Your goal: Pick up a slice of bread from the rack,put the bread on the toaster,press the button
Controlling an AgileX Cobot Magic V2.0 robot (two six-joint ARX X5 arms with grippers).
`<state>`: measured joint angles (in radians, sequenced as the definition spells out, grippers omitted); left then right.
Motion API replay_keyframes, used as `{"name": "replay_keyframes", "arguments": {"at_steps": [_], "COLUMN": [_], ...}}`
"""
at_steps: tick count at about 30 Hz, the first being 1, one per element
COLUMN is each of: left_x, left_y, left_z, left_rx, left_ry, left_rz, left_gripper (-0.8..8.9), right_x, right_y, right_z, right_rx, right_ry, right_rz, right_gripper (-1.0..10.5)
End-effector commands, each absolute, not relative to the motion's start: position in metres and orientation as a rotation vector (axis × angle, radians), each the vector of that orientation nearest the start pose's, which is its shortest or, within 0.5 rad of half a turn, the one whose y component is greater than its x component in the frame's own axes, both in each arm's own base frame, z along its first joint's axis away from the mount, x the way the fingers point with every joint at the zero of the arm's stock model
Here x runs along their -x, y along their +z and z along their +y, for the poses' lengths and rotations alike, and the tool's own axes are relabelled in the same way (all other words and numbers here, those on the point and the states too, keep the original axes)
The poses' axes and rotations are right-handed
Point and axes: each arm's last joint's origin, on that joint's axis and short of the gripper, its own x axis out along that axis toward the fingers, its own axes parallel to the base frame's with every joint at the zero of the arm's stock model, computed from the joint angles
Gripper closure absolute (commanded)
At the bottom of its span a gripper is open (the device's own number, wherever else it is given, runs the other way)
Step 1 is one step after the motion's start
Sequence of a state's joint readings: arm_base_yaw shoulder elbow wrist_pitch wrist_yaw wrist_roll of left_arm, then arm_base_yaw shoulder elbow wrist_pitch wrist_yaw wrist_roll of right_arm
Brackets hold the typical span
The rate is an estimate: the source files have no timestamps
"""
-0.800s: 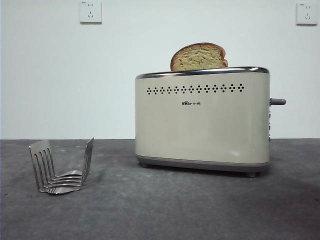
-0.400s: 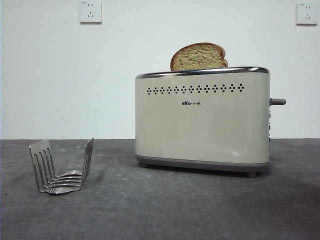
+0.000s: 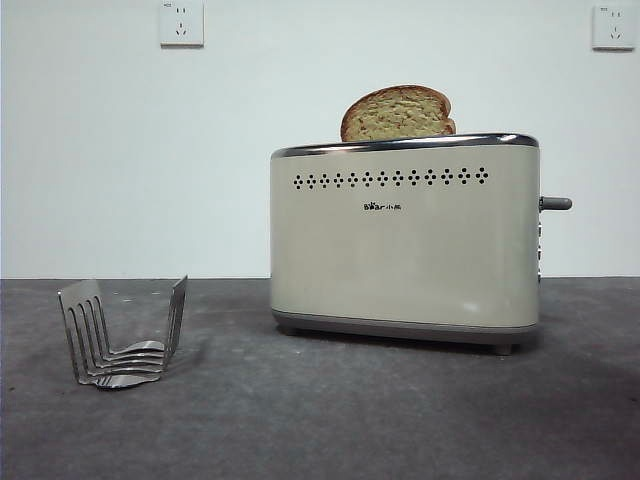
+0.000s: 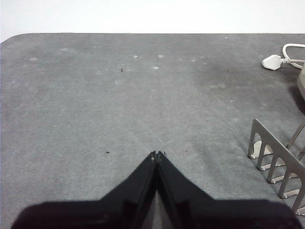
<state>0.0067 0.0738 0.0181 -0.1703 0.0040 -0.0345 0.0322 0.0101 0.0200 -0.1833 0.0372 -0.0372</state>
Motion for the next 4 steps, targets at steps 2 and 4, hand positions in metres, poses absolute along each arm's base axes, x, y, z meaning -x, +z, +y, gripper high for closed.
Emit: {"name": "replay_keyframes", "arguments": {"at_steps": [2, 4], "left_x": [-0.0992, -0.0992], "left_y": [0.1445, 0.1446], "left_z": [0.0008, 0.0008], "left_rx": [0.032, 0.032], "left_ry": [0.006, 0.006], "left_rz": [0.231, 0.231], "left_gripper": [8.16, 8.16], "right_x": [-0.0957, -0.0957], "right_y": [0.1499, 0.1499], "right_z": [0.002, 0.002], "right_rx": [0.034, 0.034], "right_ry": [-0.002, -0.002], "right_rz": [0.182, 0.182], "right_gripper": [9.5, 9.5]}}
